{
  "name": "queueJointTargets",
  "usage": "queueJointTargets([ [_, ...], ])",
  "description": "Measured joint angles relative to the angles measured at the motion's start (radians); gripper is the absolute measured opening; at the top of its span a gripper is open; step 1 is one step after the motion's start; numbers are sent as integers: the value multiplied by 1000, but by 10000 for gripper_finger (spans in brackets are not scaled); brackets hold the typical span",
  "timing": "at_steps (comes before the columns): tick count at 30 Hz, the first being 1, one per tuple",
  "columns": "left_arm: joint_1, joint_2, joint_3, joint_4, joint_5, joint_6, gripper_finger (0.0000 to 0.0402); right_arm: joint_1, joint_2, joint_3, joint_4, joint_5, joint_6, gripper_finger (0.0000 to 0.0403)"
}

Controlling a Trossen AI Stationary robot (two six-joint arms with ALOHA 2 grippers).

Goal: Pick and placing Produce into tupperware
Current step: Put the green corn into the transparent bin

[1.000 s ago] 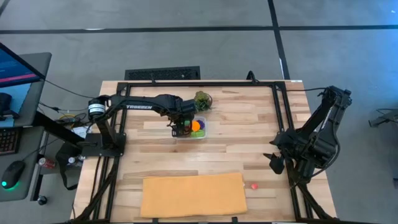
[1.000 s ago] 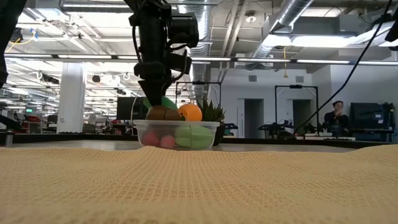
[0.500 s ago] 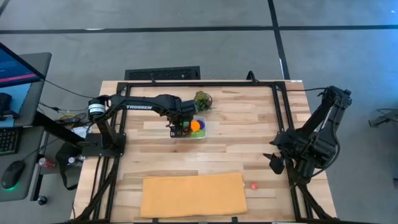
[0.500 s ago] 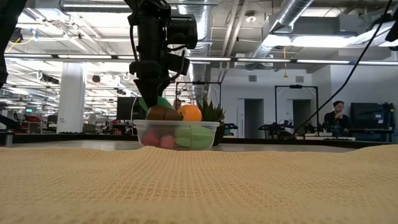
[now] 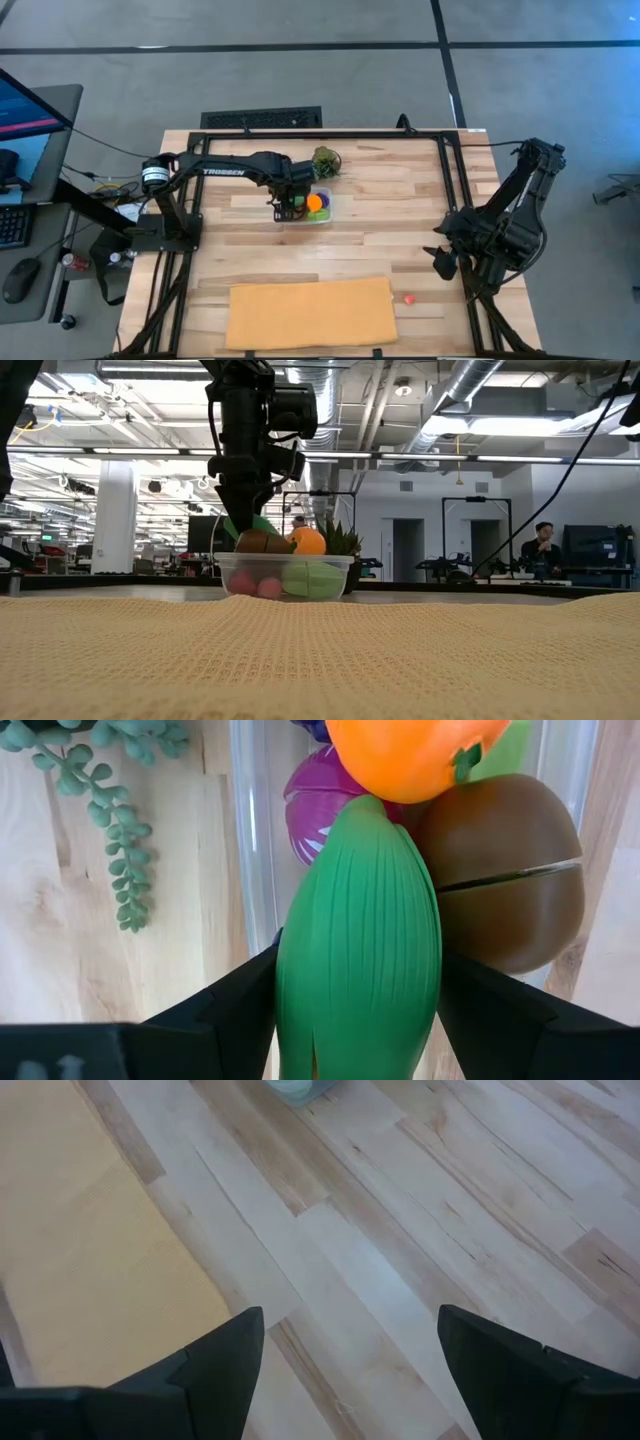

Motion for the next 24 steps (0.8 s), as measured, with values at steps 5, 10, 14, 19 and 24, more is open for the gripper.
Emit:
queueJointTargets([
  [5, 0, 0, 0, -1, 2, -4, 237, 0, 0, 0, 0, 0, 0, 291],
  [10, 0, 0, 0, -3, 3, -4, 237, 0, 0, 0, -1, 0, 0, 291],
  [14, 0, 0, 0, -4, -4, 3, 237, 0, 0, 0, -2, 1, 0, 291],
  [19, 0, 0, 0, -4, -19, 11, 237, 0, 0, 0, -2, 2, 0, 291],
  [24, 0, 0, 0, -4, -22, 13, 239, 0, 0, 0, -2, 2, 0, 291],
])
